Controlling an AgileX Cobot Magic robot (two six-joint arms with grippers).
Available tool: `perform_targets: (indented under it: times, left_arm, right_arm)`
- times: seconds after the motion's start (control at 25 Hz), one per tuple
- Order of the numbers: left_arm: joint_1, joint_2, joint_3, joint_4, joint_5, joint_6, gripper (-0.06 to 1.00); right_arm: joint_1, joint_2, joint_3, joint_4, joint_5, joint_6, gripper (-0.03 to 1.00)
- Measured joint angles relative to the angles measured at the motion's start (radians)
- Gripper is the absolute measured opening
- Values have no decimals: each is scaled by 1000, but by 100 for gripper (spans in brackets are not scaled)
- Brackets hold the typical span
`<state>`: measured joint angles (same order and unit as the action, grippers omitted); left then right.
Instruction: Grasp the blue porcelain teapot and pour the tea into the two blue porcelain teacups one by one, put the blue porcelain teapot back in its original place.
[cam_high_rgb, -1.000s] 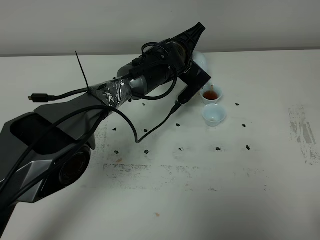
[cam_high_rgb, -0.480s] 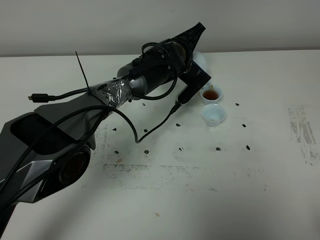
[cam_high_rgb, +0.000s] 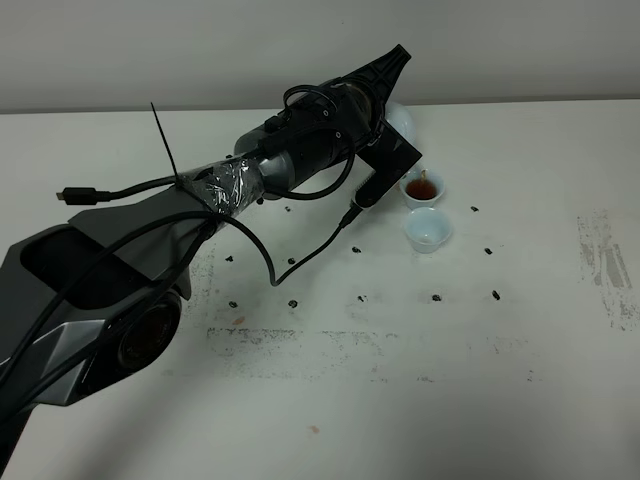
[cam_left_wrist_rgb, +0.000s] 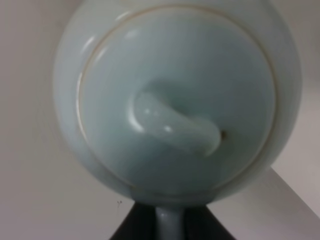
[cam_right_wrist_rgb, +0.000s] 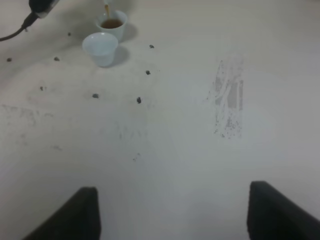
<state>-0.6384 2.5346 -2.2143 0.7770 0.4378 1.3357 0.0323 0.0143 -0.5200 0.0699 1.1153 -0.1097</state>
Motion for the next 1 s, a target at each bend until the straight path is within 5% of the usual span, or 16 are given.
perform_targets:
  times: [1.0]
  left_arm:
    - [0, 0, 0, -39, 18, -27, 5]
  right_arm:
    - [0, 0, 0, 0, 0, 0, 59]
